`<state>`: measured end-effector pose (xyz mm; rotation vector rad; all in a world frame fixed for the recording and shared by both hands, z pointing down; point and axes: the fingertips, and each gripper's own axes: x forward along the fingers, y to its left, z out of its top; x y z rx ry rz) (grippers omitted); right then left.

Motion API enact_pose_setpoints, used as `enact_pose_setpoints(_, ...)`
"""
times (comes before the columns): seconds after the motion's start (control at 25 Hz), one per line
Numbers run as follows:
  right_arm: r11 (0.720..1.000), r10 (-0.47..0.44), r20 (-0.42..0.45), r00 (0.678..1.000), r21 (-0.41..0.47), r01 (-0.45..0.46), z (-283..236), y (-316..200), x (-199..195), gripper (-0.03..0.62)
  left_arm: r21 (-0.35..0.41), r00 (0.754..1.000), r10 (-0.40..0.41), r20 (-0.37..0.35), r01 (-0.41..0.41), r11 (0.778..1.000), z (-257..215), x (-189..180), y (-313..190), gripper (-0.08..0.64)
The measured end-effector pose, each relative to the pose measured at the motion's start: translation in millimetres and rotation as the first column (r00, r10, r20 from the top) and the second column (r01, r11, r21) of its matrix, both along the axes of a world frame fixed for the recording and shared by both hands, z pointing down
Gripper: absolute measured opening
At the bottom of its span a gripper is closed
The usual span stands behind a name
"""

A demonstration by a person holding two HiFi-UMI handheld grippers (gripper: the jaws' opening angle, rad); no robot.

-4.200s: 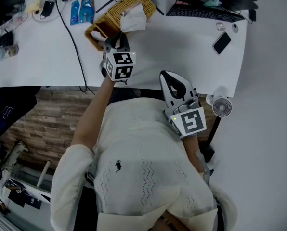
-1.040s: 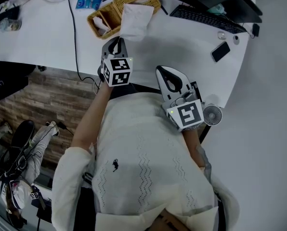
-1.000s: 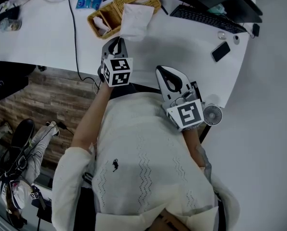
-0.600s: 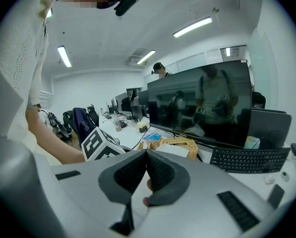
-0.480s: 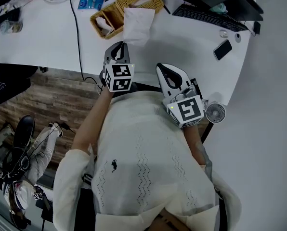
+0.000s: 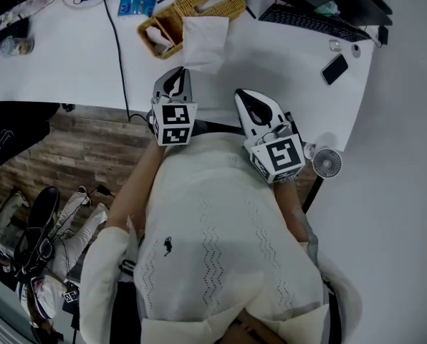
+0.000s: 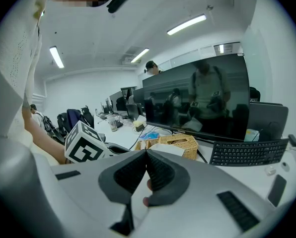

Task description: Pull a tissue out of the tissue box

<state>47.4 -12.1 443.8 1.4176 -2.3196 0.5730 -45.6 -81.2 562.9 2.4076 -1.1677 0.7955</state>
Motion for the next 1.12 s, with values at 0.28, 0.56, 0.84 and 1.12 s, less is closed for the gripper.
enact_pose_setpoints(0.28,1.000,0.009,0.010,1.000,-0.013,-0.009,5.2,-4.2,-10.2,0.002,0.009,1.000,0.027,-0.016,-0.027,1.000,-12.1,-11.1,2.1,0.015)
enact_pose_setpoints(0.56,0.999,0.040,0.011,0.999,-0.030,-0.039,11.6,-5.1,-12.0,0.002,0.037,0.998,0.058,-0.030,-0.057,0.998,-30.3,-18.9,8.7,0.015)
enact_pose_setpoints(0.84,0.998,0.065,-0.005,0.998,-0.024,-0.066,14.0,-6.1,-12.3,0.002,0.071,0.997,0.070,-0.041,-0.067,0.995,-42.9,-27.1,5.9,0.015)
enact_pose_setpoints(1.12,0.997,0.081,-0.001,0.997,-0.013,-0.081,12.4,-9.7,-16.6,0.002,0.097,0.995,0.067,-0.080,-0.059,0.994,-60.2,-32.8,-1.4,0.015)
